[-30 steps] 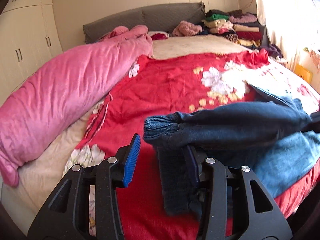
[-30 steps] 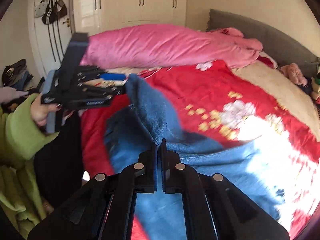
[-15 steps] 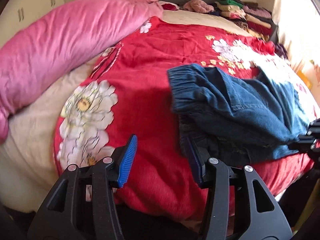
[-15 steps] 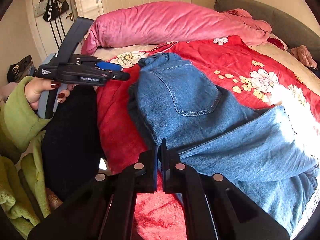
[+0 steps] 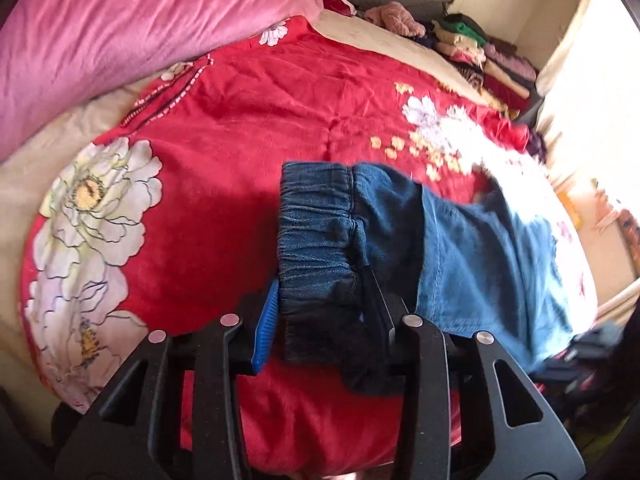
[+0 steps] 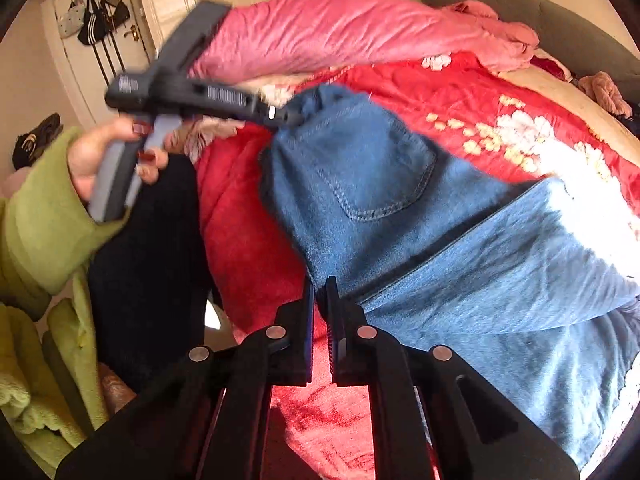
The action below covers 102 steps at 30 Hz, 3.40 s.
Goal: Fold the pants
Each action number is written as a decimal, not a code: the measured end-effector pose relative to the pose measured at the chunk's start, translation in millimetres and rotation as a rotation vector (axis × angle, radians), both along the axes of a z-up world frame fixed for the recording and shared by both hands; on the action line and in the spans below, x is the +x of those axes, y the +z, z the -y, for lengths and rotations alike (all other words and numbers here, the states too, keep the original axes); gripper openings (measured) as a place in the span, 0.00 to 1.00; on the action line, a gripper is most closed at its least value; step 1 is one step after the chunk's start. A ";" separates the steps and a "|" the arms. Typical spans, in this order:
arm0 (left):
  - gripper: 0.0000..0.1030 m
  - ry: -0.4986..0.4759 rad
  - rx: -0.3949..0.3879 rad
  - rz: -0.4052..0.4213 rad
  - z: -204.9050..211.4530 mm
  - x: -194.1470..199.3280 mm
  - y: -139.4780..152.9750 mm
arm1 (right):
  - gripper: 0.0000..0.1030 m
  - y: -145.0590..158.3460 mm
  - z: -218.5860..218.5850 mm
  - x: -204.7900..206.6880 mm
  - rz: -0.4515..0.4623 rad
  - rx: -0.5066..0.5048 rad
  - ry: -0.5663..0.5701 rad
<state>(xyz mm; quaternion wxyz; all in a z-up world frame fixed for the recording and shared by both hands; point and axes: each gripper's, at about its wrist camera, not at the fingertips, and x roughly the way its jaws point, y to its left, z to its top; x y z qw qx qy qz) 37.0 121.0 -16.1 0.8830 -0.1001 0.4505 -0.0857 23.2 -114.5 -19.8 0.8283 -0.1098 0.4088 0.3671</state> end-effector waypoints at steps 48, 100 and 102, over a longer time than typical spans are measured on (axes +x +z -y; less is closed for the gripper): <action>0.34 -0.370 0.047 0.018 190.7 9.4 -16.7 | 0.76 -4.4 101.7 244.9 -0.151 -0.076 -0.702; 0.03 -0.681 0.225 0.057 230.2 -63.5 -24.8 | 0.25 28.6 283.2 -82.5 0.002 0.061 -0.956; 0.03 -0.682 0.221 0.052 228.6 -64.7 -25.1 | 0.25 31.1 264.2 -76.6 0.010 0.058 -0.865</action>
